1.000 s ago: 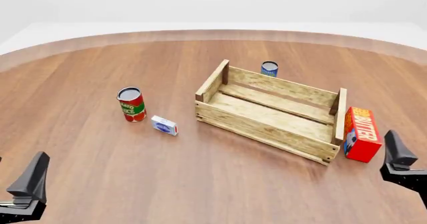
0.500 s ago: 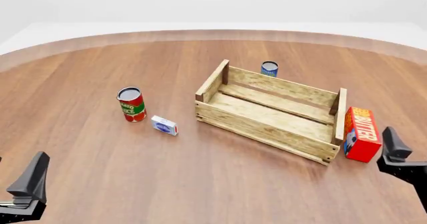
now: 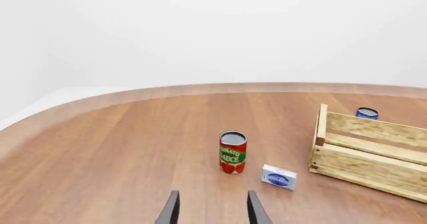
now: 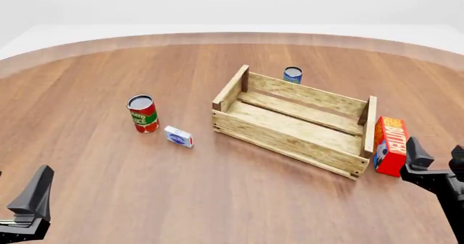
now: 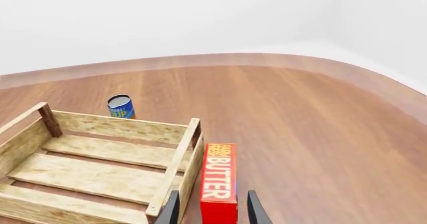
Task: Pick up the butter and put it in the tray.
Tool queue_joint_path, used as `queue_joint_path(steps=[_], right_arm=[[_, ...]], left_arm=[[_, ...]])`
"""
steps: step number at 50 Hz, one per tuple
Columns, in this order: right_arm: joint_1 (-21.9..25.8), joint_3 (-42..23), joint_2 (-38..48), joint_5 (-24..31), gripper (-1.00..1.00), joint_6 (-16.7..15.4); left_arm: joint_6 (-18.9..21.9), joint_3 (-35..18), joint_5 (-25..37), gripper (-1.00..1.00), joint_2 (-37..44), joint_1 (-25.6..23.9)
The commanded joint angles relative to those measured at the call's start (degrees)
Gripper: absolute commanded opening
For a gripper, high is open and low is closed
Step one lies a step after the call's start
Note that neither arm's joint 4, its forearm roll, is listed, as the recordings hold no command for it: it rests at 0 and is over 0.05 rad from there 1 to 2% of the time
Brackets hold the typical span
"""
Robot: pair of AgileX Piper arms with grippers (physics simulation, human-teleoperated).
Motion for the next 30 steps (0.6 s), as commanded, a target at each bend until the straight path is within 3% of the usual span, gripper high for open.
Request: queue_joint_path(steps=[1, 16, 30], right_arm=[[0.3, 0.0, 8.4, -7.0, 1.00, 0.4], [0.3, 0.0, 15.8, -13.4, 1.00, 0.9], [0.1, -0.2, 17.7, -14.3, 1.00, 0.8]], left_arm=[[0.0, 0.0, 0.0, 1.00, 0.0, 0.0], [0.0, 0.0, 0.0, 1.00, 0.0, 0.0], [0.0, 0.0, 0.0, 1.00, 0.0, 0.0]])
